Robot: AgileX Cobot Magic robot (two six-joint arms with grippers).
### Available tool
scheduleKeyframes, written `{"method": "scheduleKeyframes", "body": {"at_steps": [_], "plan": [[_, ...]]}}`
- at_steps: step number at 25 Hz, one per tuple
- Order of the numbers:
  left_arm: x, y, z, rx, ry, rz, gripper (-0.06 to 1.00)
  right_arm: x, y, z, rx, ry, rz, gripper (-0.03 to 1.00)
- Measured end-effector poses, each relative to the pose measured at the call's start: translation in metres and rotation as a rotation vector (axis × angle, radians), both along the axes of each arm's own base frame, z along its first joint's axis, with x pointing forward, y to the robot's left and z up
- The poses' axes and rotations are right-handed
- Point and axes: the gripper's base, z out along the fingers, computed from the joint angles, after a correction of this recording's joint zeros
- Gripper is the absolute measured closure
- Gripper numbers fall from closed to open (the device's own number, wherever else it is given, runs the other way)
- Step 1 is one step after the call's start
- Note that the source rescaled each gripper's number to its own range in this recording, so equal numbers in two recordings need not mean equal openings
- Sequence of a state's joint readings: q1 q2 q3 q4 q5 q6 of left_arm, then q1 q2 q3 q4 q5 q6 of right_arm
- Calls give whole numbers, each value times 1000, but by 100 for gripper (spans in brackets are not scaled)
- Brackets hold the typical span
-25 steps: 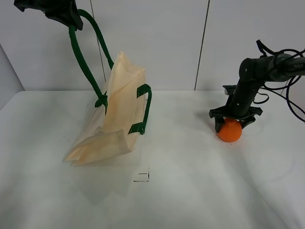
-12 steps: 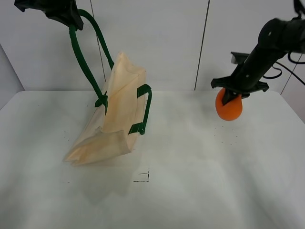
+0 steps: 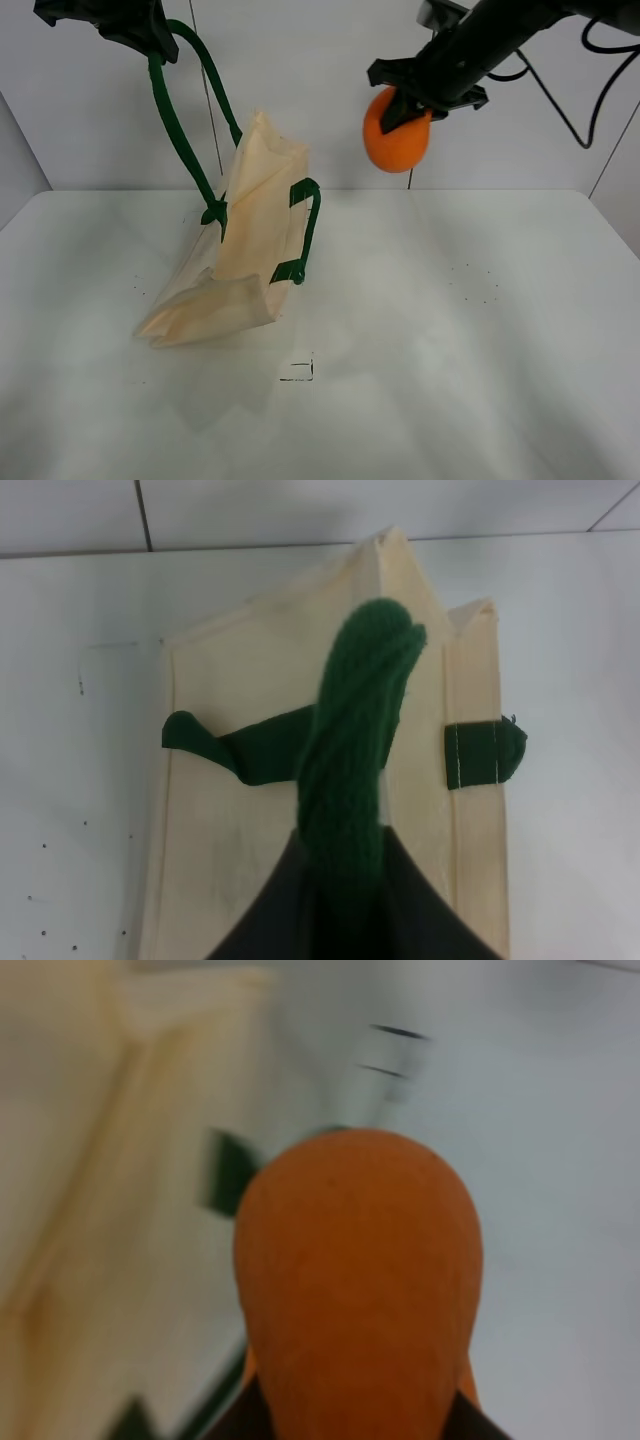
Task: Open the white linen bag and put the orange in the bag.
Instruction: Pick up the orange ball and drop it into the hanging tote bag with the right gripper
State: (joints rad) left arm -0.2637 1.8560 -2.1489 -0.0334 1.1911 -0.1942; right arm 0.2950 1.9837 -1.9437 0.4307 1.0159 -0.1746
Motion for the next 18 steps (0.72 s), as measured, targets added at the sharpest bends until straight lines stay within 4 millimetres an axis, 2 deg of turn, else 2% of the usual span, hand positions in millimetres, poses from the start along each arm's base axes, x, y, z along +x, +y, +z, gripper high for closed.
{"method": "scheduleKeyframes", "body": {"at_steps": [3,9,13,18], "plan": [[0,0,0,3,-1,-4,94,-3,40,-12,27,0,51,96],[0,0,0,4,-1,-6,94,-10,106,-66,42,74,131,96],[0,0,0,4,-1,-6,94,-9,127,-89,86,89,125,96],[0,0,0,5,-1,-7,94,-4,133,-95,147,85,89,96]]}}
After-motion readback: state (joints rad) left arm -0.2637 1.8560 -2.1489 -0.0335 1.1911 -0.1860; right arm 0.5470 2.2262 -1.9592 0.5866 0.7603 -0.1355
